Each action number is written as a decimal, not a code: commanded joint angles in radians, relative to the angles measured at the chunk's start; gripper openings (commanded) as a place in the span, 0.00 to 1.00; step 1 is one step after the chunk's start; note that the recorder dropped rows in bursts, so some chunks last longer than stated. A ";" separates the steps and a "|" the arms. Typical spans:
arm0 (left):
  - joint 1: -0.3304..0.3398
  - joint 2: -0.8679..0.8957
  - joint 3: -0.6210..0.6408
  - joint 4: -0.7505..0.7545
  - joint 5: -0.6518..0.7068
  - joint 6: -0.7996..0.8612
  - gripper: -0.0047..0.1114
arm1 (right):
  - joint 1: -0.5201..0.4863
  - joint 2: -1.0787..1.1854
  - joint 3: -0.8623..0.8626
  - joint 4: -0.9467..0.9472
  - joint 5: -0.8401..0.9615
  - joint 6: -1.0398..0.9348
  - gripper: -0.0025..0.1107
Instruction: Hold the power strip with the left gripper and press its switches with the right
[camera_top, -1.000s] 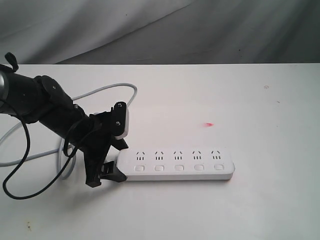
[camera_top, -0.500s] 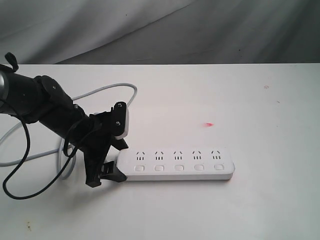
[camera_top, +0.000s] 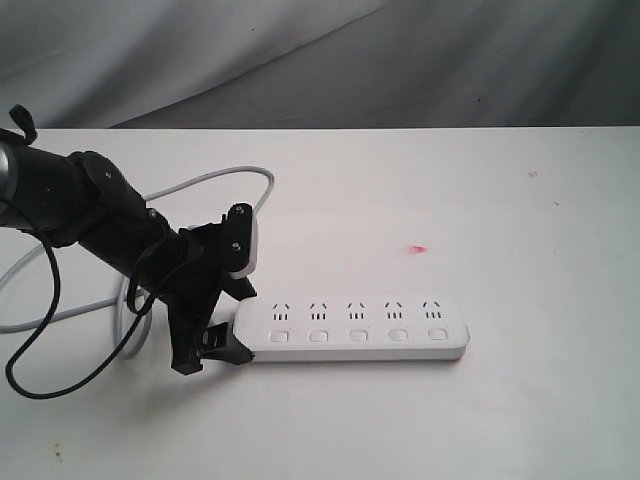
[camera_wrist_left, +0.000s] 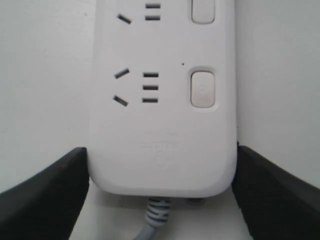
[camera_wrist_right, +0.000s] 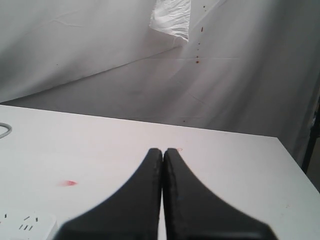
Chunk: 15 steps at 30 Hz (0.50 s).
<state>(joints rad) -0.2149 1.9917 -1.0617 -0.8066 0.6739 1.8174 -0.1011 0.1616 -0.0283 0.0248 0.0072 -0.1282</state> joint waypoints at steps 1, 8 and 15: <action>-0.004 0.002 -0.003 -0.007 -0.001 -0.012 0.80 | -0.006 -0.006 0.005 -0.012 -0.007 0.003 0.02; -0.004 -0.065 -0.003 -0.002 0.000 -0.084 0.90 | -0.006 -0.006 0.005 -0.012 -0.007 0.001 0.02; -0.004 -0.290 -0.003 0.153 -0.010 -0.327 0.90 | -0.006 -0.006 0.005 -0.012 -0.007 0.001 0.02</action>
<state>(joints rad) -0.2149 1.7819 -1.0617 -0.7171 0.6590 1.6166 -0.1011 0.1616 -0.0283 0.0248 0.0072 -0.1282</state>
